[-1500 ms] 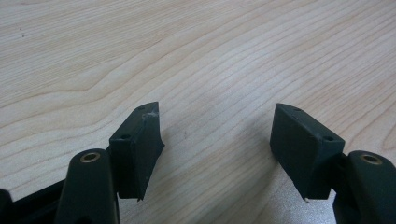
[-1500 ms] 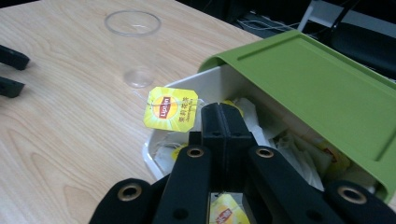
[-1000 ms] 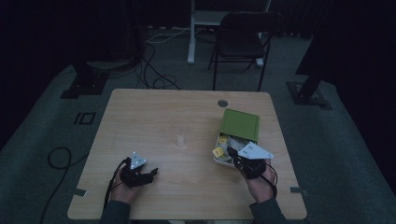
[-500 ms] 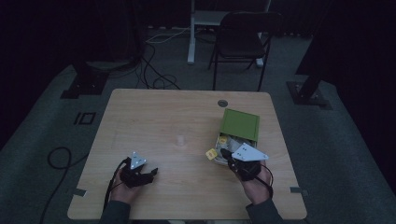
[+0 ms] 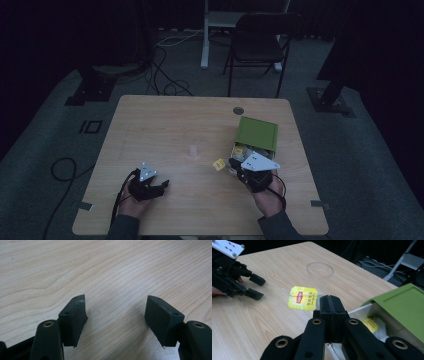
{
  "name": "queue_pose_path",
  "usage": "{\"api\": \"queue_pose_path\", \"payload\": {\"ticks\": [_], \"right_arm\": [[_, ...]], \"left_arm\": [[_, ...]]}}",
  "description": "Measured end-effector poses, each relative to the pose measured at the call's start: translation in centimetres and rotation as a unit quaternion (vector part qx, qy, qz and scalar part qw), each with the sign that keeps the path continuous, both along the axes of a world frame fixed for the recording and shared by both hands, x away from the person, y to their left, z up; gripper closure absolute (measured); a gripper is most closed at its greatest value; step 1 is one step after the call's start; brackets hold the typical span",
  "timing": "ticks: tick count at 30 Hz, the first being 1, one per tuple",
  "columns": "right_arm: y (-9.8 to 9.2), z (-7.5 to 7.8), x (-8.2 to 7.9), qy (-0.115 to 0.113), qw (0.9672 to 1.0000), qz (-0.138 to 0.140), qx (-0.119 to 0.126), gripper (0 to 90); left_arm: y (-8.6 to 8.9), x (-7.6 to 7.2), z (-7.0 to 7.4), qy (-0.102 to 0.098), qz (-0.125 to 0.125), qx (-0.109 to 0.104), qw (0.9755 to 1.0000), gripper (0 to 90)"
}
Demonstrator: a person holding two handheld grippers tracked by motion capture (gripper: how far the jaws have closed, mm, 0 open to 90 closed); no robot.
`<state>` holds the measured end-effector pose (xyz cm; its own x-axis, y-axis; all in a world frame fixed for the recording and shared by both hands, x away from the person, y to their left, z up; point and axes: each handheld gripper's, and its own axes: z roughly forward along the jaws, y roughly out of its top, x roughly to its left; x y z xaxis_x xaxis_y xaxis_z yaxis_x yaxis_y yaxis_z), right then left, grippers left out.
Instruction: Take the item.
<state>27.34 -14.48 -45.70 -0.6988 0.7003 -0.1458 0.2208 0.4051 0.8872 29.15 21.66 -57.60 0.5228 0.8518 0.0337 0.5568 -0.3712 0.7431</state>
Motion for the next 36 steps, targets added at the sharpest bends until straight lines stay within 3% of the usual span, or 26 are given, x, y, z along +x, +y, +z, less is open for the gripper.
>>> {"api": "queue_pose_path", "payload": {"ticks": [15,36], "right_arm": [[1.8,0.9,0.5,-0.008,0.9998,0.019,0.008,90.0],[2.2,1.4,1.6,-0.008,0.9997,0.015,0.015,90.0]], "left_arm": [[0.0,0.0,0.0,0.0,-0.001,0.001,1.0,34.7],[0.0,0.0,0.0,0.0,0.0,0.0,1.0,34.8]]}}
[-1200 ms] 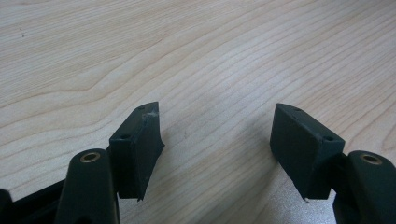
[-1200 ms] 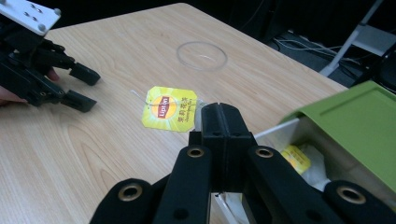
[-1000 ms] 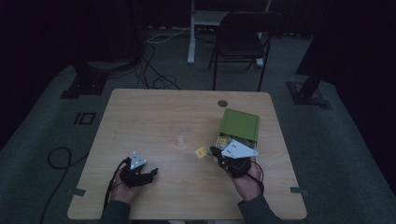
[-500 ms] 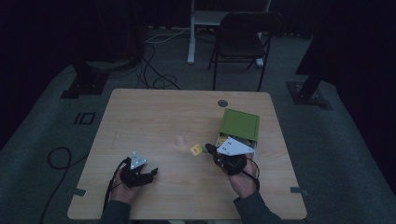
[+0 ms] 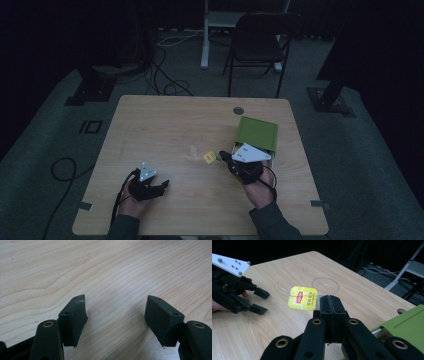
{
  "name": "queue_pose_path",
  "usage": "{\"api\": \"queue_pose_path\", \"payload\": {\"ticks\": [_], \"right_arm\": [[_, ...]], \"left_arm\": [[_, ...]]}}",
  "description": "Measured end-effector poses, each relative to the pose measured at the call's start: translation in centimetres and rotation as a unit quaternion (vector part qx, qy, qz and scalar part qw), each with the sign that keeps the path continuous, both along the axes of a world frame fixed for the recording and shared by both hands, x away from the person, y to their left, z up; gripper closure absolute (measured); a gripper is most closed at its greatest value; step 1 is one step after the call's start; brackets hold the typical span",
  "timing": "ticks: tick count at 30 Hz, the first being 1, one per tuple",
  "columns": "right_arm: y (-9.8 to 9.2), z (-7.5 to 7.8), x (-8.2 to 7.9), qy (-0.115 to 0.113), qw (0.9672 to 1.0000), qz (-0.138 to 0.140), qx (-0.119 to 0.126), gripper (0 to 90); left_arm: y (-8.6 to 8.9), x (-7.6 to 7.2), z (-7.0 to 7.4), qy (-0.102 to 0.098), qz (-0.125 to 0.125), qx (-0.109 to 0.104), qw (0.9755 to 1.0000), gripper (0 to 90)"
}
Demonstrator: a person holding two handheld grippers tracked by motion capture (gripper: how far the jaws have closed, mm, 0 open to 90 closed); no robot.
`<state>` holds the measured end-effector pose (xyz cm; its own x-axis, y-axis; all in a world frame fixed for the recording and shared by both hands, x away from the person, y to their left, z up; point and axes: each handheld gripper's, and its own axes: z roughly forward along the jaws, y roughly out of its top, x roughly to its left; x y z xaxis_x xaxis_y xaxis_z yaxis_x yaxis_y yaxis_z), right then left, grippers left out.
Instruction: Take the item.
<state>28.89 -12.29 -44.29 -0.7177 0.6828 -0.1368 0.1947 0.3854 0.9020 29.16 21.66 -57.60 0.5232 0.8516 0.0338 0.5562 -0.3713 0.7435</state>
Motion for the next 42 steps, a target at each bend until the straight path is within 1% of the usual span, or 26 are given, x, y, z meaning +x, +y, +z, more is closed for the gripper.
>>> {"api": "queue_pose_path", "payload": {"ticks": [23,32,38,42], "right_arm": [[0.7,-0.2,1.1,0.007,1.0,0.001,-0.002,90.0],[0.8,-0.1,1.5,0.011,0.9999,0.0,0.006,90.0],[1.2,0.1,1.9,0.01,0.9999,0.0,0.006,90.0],[1.5,0.2,2.0,0.009,0.9999,0.002,0.011,90.0]], "left_arm": [[0.0,0.0,0.0,0.0,0.0,0.0,1.0,34.7],[0.0,0.0,0.0,0.0,0.0,0.0,1.0,34.7],[0.0,0.0,0.0,0.0,0.0,0.0,1.0,34.7],[0.0,0.0,0.0,0.0,0.0,0.0,1.0,34.8]]}}
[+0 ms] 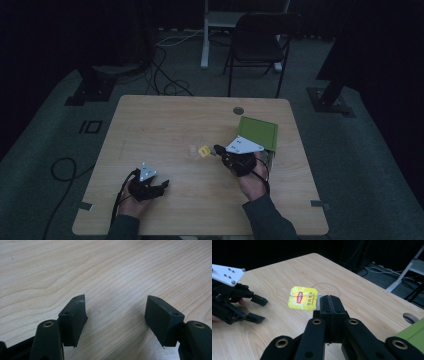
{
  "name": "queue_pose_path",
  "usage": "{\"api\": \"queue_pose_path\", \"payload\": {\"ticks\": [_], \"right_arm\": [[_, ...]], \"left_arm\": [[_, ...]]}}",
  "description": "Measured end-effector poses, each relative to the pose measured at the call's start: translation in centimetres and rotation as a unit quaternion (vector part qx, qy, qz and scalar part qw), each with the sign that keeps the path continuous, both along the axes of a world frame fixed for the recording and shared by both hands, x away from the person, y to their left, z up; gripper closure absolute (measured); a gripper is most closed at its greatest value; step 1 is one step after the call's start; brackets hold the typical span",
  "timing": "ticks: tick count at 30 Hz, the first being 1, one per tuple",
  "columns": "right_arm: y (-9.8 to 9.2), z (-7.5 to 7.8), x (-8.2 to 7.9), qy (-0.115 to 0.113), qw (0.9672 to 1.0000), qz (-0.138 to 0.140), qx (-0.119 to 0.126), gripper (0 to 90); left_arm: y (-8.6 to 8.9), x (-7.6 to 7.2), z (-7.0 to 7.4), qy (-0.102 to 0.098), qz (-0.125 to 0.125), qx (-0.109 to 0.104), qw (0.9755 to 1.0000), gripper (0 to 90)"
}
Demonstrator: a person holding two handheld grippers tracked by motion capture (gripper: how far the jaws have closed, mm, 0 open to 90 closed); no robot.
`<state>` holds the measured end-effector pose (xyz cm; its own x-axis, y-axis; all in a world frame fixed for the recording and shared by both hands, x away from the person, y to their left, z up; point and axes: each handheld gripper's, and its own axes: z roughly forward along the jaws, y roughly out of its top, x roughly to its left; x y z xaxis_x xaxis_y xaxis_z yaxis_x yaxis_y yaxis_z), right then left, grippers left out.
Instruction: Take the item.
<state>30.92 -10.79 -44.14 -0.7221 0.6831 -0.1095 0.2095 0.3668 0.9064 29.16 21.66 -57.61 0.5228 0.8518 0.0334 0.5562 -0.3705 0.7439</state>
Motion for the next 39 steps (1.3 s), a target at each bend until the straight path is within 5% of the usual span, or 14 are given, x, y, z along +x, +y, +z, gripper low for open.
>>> {"api": "queue_pose_path", "payload": {"ticks": [39], "right_arm": [[2.6,0.2,3.1,0.004,1.0,-0.003,-0.001,90.0]], "left_arm": [[0.0,0.0,0.0,-0.001,0.0,0.001,1.0,34.7]]}}
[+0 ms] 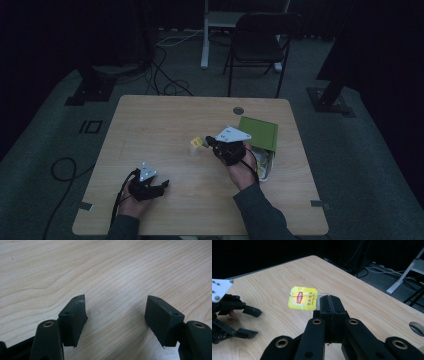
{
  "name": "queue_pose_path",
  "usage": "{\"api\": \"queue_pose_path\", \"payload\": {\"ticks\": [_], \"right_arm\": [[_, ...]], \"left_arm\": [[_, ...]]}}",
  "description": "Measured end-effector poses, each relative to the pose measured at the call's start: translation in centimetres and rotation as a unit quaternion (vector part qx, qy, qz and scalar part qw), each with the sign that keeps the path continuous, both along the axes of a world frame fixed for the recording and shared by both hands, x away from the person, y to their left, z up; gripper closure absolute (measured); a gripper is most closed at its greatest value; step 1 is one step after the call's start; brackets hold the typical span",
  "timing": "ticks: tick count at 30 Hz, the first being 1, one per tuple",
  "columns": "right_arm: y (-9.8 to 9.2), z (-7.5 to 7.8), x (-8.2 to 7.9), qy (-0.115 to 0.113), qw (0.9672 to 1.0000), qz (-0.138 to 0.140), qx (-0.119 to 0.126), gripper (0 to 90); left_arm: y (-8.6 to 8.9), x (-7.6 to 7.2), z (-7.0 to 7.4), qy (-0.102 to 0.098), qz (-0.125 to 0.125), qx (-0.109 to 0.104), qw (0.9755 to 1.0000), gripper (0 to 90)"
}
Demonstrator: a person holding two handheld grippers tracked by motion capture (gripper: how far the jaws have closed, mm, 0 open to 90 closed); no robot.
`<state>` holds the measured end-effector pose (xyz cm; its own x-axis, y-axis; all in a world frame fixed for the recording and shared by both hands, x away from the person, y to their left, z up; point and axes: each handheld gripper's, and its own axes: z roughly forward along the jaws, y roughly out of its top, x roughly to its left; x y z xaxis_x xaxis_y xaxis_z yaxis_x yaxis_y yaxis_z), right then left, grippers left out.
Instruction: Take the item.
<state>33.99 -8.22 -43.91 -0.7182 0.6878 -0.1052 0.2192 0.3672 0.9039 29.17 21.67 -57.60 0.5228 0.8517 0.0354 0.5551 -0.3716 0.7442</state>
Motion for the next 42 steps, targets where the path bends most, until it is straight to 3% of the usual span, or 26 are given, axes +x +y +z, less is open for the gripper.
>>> {"api": "queue_pose_path", "payload": {"ticks": [26,42], "right_arm": [[1.8,0.3,2.2,0.006,0.9999,-0.006,0.012,90.0],[3.1,-0.7,4.3,0.029,0.9995,-0.014,0.007,90.0]], "left_arm": [[0.0,0.0,0.0,0.0,0.0,0.0,1.0,34.7],[0.0,0.0,0.0,0.0,0.0,0.0,1.0,34.7]]}}
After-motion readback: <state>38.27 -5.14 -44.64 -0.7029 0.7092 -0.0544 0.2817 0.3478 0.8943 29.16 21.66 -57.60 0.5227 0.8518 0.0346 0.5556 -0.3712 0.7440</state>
